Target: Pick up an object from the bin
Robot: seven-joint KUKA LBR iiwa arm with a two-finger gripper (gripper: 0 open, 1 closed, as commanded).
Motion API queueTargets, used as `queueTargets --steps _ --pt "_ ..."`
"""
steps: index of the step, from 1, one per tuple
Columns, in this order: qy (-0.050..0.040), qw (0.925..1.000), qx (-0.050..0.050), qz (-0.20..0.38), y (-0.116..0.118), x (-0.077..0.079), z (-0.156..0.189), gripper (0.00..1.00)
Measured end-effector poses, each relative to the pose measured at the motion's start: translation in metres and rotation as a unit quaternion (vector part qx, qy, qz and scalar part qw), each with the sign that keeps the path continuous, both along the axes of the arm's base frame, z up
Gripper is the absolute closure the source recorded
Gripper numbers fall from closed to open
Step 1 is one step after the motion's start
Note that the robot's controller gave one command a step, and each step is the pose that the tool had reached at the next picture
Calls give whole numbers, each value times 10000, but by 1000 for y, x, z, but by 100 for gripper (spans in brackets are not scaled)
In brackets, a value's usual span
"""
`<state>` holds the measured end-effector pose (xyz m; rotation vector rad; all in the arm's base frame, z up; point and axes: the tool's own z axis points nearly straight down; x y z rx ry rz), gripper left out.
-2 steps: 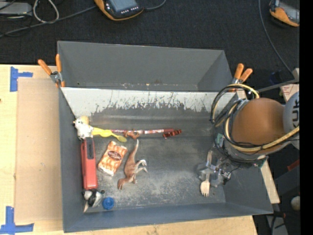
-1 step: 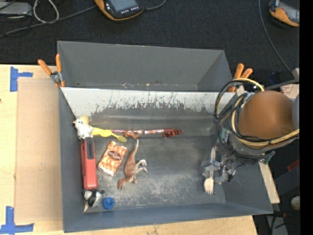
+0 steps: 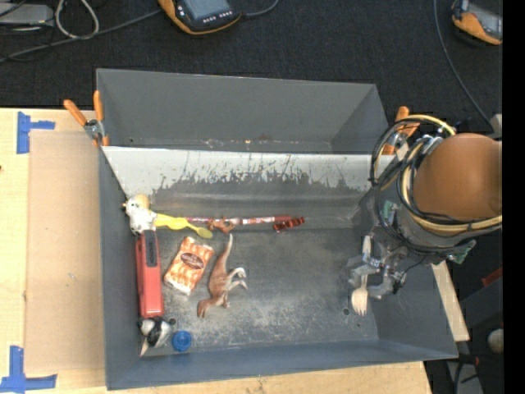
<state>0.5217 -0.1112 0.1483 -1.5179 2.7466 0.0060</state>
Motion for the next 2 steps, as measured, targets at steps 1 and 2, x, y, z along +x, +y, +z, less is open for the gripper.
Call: queueTargets --steps 1,2 --pt "6 10000 6 -11 1 0 22 100" --pt "-3 10000 8 -20 1 1 38 100"
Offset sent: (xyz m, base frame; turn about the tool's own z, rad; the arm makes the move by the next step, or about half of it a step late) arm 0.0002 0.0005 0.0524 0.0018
